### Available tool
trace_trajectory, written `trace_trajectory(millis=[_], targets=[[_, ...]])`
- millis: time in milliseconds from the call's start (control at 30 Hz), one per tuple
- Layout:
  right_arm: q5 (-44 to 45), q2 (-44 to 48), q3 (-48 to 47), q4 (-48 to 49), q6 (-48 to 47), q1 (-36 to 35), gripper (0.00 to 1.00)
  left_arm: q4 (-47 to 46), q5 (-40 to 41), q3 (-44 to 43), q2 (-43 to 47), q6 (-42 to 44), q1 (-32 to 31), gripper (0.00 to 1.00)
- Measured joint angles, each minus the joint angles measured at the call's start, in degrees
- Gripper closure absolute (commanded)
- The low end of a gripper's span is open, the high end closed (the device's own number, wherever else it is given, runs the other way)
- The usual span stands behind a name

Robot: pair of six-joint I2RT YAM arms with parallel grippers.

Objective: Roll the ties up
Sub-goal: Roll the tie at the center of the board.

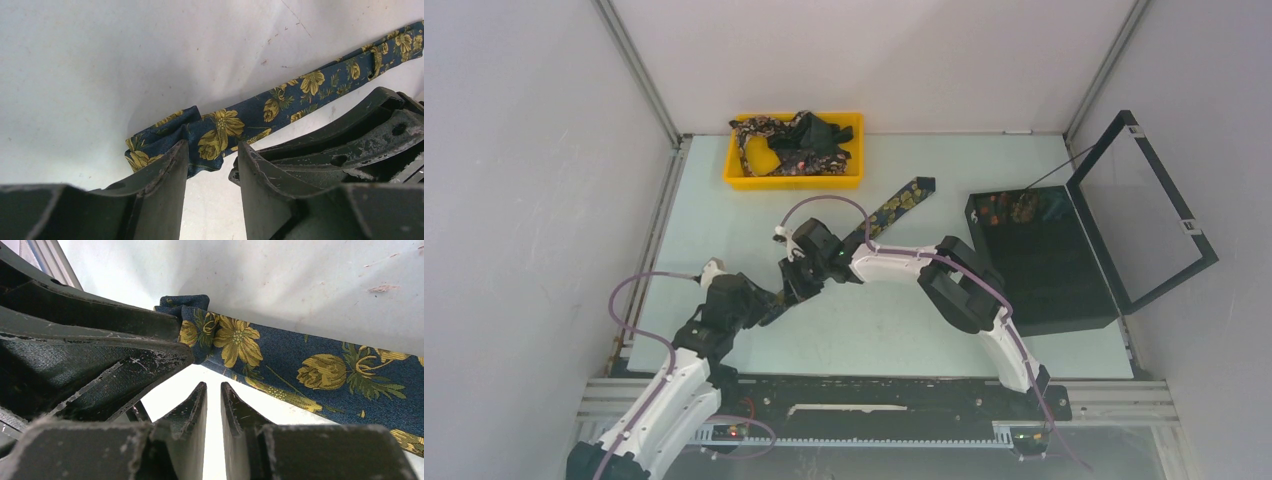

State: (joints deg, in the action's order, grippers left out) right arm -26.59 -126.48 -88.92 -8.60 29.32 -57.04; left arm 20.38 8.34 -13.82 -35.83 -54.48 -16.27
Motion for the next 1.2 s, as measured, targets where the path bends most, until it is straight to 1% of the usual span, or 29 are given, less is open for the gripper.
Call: trace_trajectory(millis=[100,200,233,300,367,500,567,600,700,733,767,833,967,1067,1200], targets=[[0.09,0.02,0.00,-0.04,0.00,0.02,0.80,0.28,0.37,0.00,0.28,0.00,-0.17,0.52],[0.24,0.02,-0.28,-0.39,-0.04,0.04,0.81,0.35,0.57,0.00,0.39,0.00,-0.39,0.56],[0.33,0.02,-0.52,-0.59,-0.07,0.04,0.80,0.37,0.59,0.00,0.39,0.00,-0.46,0.59],[0.37,0.02,-1.07,-0.70,-0.15,0.07,0.81,0.55,0.70,0.00,0.55,-0.07,-0.52,0.68],[0.37,0.02,-1.84,-0.76,-0.26,0.15,0.80,0.92,1.03,0.00,0.72,-0.11,-0.61,0.75],[0.31,0.00,-3.50,-0.96,-0.26,0.15,0.80,1.73,1.64,0.00,1.49,-0.15,-0.87,0.82],[0.26,0.00,-4.42,-1.44,-0.24,0.15,0.80,2.16,1.95,0.00,2.16,-0.15,-0.98,0.83],[0.24,0.00,-5.05,-1.64,-0.24,0.15,0.80,2.54,2.05,0.00,2.67,-0.17,-1.03,0.81],[-0.13,0.00,-6.93,-2.10,-0.24,0.13,0.81,3.34,2.36,0.00,3.80,-0.50,-1.09,0.65],[-0.22,-0.02,-7.37,-2.21,-0.22,0.11,0.81,3.52,2.49,0.00,4.11,-0.46,-1.09,0.61],[-0.26,-0.02,-7.89,-2.32,-0.22,0.11,0.80,3.69,2.58,0.00,4.44,-0.59,-1.09,0.61],[-0.46,-0.04,-8.59,-2.40,-0.20,0.09,0.80,4.07,2.71,0.00,4.98,-0.61,-1.11,0.66],[-0.66,-0.09,-8.96,-2.47,-0.09,0.04,0.80,4.33,3.17,0.02,6.36,-0.87,-1.14,0.72],[-0.87,-0.28,-9.16,-2.93,0.13,-0.02,0.80,4.35,3.39,0.02,6.78,-1.01,-1.14,0.83],[-1.49,-1.40,-10.64,-3.48,0.22,-0.24,0.80,4.28,3.56,0.90,7.45,-1.03,-1.14,0.95]])
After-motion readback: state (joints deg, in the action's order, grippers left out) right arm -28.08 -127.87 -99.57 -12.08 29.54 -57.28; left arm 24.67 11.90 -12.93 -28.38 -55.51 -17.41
